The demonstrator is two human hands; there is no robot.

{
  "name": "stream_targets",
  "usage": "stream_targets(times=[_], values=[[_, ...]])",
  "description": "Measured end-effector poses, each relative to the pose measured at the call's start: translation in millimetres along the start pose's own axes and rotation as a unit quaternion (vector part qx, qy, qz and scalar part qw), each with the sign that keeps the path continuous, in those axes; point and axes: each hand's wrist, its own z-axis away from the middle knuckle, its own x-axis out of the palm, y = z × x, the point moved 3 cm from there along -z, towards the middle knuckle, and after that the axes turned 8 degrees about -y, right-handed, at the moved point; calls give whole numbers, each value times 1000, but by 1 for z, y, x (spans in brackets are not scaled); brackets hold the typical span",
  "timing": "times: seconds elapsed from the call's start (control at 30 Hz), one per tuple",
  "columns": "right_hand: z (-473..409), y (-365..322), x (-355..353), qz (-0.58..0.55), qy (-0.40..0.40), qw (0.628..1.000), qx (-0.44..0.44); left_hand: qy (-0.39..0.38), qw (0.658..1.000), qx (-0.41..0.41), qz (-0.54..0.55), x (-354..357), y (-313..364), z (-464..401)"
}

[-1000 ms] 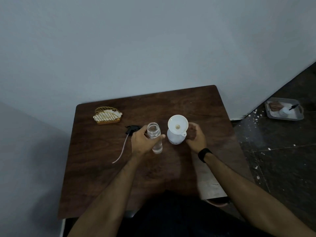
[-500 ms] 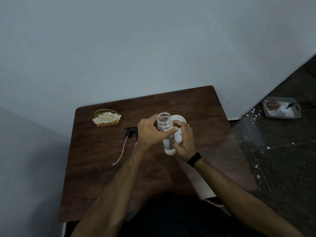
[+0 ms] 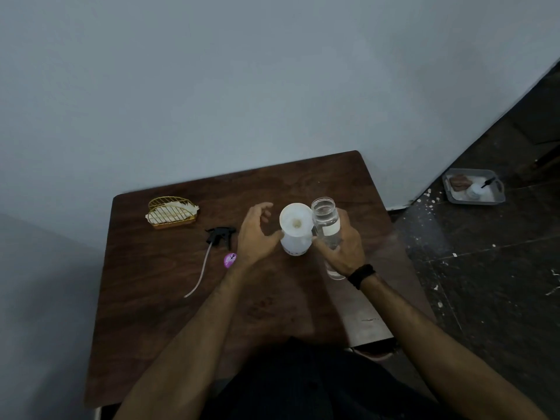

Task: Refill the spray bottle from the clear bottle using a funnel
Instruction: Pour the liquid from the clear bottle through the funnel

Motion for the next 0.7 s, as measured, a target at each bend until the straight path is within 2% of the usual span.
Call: stream_targets(times=[0.1,0.2,0.37,0.53,0.7], values=[[-4,-1,-14,21,-25,999,2,-80,994,-72,-10,19,-31,1],[-12,-3,-20,54,-65,996,-3,-116,987,-110,2,34,-50,1],[-27,3,-23,162,-131,978,-2,-124,985,-113,34,48,-44,-8],[-41,10,-24,226,-160,961,9,-116,979,-151,77,61,-35,-13],[-48,16,-26,305,-183,934,15,-97,981,-151,77,78,-36,-15]])
